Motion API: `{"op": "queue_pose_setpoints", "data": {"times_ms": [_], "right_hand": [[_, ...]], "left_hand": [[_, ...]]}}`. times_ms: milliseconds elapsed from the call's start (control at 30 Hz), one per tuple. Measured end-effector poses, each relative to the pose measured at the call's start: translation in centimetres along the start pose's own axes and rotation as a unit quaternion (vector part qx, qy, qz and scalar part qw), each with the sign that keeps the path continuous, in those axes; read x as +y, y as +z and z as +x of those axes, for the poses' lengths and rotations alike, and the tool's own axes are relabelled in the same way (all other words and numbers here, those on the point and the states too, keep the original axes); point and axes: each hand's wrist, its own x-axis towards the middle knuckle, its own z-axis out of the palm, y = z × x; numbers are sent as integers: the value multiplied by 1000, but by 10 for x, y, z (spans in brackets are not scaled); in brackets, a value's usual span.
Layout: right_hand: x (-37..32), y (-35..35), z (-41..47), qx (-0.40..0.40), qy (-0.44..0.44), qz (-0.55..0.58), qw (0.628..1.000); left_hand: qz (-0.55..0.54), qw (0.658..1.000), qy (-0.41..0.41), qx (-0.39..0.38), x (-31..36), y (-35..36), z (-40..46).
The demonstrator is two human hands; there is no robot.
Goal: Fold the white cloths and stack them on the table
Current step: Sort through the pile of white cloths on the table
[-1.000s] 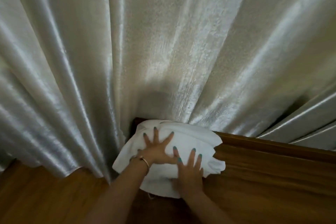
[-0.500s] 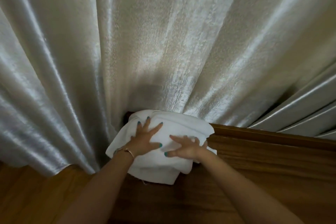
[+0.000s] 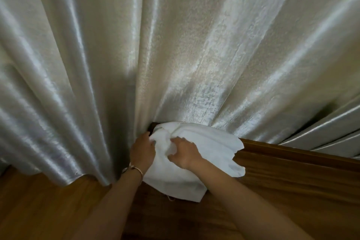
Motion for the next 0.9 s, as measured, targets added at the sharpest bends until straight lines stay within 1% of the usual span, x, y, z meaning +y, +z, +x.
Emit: {"op": "queue_pose_setpoints", "data": {"times_ms": [67, 133, 200, 267, 333, 367, 400, 467, 500, 533, 600, 633, 667, 733, 767, 833, 900], "right_hand": [[4, 10, -2, -32, -8, -40, 999], [8, 14, -2, -41, -11, -46, 998], [10, 13, -2, -46, -11, -31, 998], [10, 10, -2, -46, -5, 22, 999], [9, 4, -4, -10, -2, 98, 995], [8, -1, -6, 25, -7, 134, 991], [9, -6, -9, 66, -16, 164, 984], [11, -21, -14, 143, -55, 199, 968], [12, -30, -16, 174, -83, 198, 961], [12, -39, -18, 198, -114, 183, 956], [11, -61, -21, 228, -175, 126, 950], [10, -74, -23, 232, -197, 99, 947], [11, -88, -27, 231, -206, 80, 948], [18, -115, -40, 224, -194, 69, 953], [24, -127, -48, 220, -186, 87, 954], [39, -148, -65, 233, -176, 128, 948], [53, -166, -82, 246, -172, 132, 945]], "left_hand": [[49, 998, -12, 22, -1, 2, 7], [92, 995, -24, 12, -3, 3, 12], [143, 989, -15, 20, -5, 1, 14], [161, 985, 21, 52, -2, -4, 13], [108, 988, 69, 81, 9, -11, 11], [64, 991, 85, 86, 18, -15, 9], [18, 993, 93, 76, 27, -19, 6], [-37, 992, 120, 25, 46, -26, 5], [-38, 987, 155, 7, 56, -30, 4], [-30, 977, 209, 5, 67, -34, 3], [-10, 941, 337, 22, 90, -43, 1], [-9, 925, 379, 18, 103, -49, -3], [-17, 918, 397, 8, 115, -56, -7], [-44, 919, 391, 13, 138, -68, -14], [-55, 927, 371, 14, 148, -73, -17], [-54, 937, 345, -18, 165, -80, -23], [-49, 932, 355, -49, 183, -81, -27]]}}
